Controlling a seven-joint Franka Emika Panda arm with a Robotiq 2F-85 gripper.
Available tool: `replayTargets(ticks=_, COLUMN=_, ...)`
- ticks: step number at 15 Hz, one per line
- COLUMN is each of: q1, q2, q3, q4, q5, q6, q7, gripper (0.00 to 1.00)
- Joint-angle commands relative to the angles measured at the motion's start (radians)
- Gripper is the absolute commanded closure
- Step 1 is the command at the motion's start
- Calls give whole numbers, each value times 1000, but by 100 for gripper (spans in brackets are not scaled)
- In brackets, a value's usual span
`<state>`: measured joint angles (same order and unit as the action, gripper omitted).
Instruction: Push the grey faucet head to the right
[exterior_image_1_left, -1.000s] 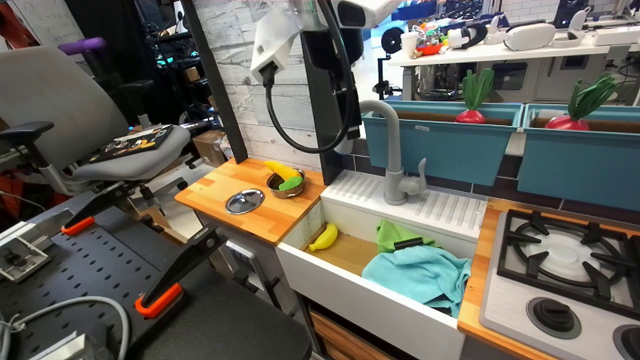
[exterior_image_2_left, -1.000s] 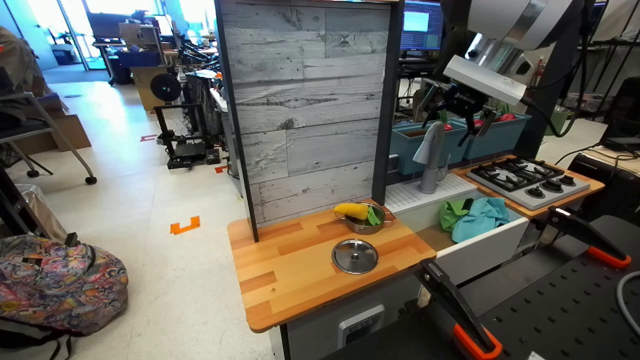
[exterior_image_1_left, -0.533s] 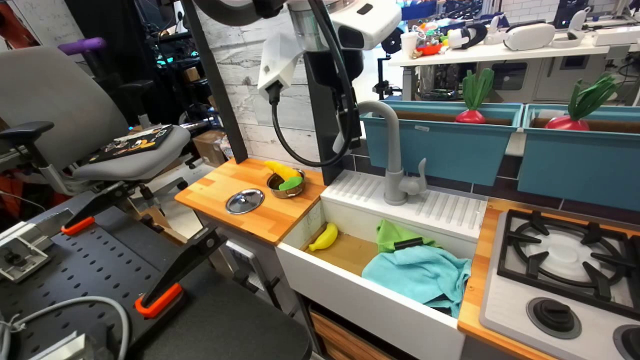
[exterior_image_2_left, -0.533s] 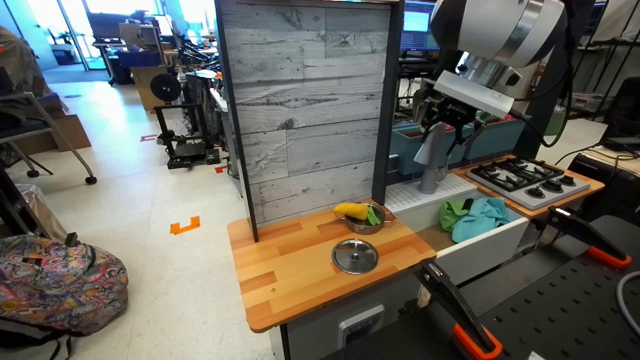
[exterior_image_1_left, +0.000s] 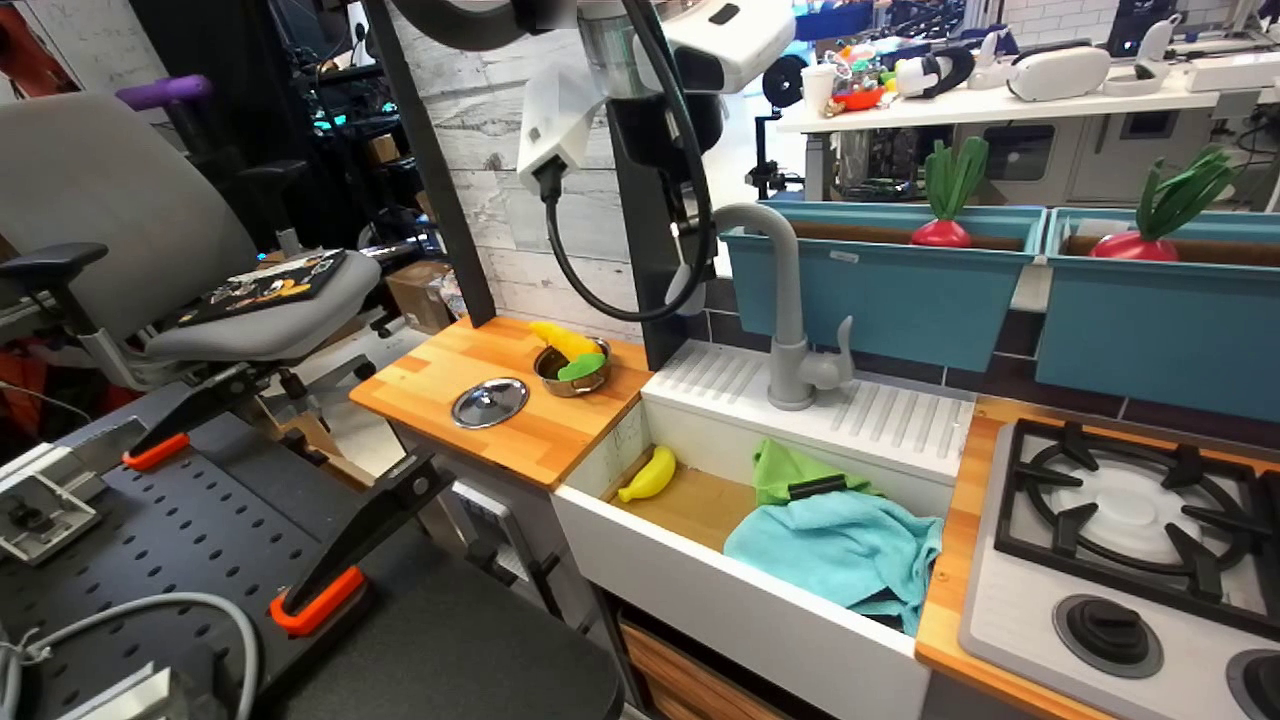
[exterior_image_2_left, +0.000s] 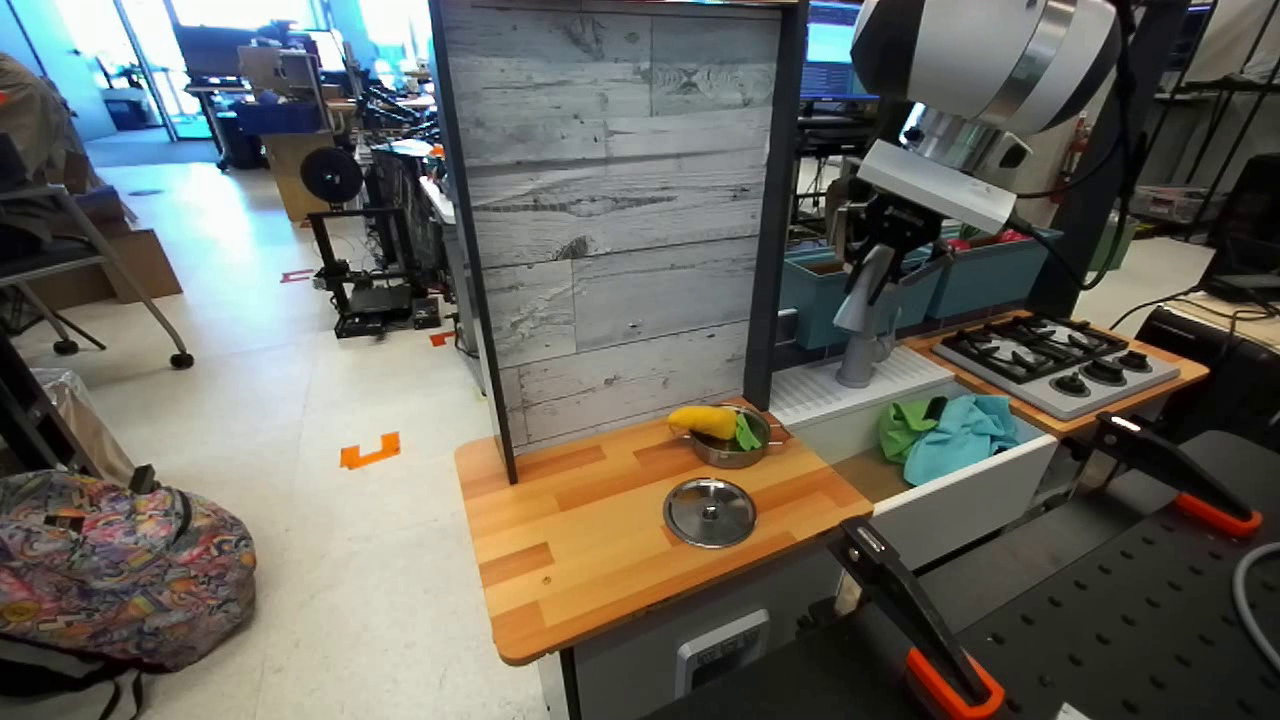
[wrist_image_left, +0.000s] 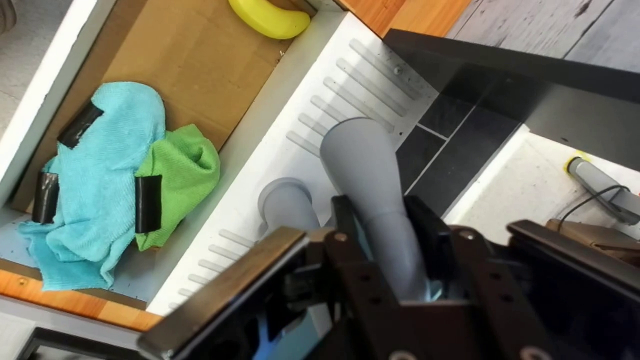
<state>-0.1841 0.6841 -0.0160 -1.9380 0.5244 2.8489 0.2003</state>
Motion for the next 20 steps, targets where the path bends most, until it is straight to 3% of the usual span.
replayTargets(ticks=1, q1=-11, q2=16, q3=-1, q4=-14, q5=-41, q6=10, q7=3, gripper=92)
replayTargets(ticks=20, q1=-138, q2=-84, q3=8, q4=-115, q5=-76, q6=-41, q7=-217, gripper=92)
